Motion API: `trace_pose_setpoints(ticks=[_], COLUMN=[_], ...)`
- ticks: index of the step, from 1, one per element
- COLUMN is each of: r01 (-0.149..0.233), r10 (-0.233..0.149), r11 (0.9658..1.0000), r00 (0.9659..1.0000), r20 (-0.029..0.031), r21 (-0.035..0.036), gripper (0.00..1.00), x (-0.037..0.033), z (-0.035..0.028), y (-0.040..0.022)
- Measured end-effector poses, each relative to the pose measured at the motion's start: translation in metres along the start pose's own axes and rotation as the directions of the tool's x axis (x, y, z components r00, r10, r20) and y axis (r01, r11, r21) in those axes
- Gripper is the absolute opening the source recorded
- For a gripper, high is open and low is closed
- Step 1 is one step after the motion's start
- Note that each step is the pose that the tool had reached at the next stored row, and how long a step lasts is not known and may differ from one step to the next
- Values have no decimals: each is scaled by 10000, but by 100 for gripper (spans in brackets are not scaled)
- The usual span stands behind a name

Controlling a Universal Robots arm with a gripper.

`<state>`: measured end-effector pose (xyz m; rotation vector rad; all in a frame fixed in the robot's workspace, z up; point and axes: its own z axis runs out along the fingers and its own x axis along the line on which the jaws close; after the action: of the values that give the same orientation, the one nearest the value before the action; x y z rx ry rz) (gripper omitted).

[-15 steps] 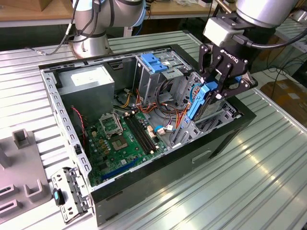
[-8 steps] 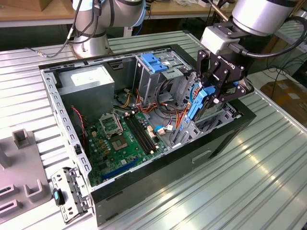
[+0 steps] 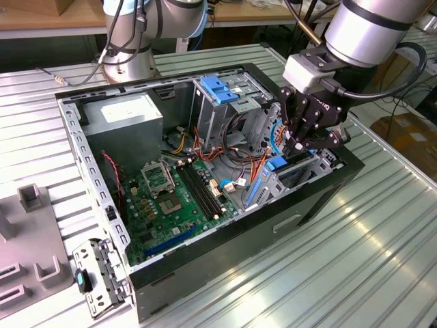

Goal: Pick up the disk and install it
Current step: 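Insert the disk into the insertion slot, then insert the first disk wire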

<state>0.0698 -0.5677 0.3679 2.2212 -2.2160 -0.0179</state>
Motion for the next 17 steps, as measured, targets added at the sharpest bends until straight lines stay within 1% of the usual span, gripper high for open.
trace_pose_setpoints(ticks=[1,14,17], r01=[0,1,1], r10=[0,-1,-1], r11=[10000,10000,10000], r00=[10000,10000,10000], r20=[1,-1,-2], r21=[0,0,0], gripper=[11,11,11], x=[0,0,1], z=[1,3,5], y=[-1,-1,-21])
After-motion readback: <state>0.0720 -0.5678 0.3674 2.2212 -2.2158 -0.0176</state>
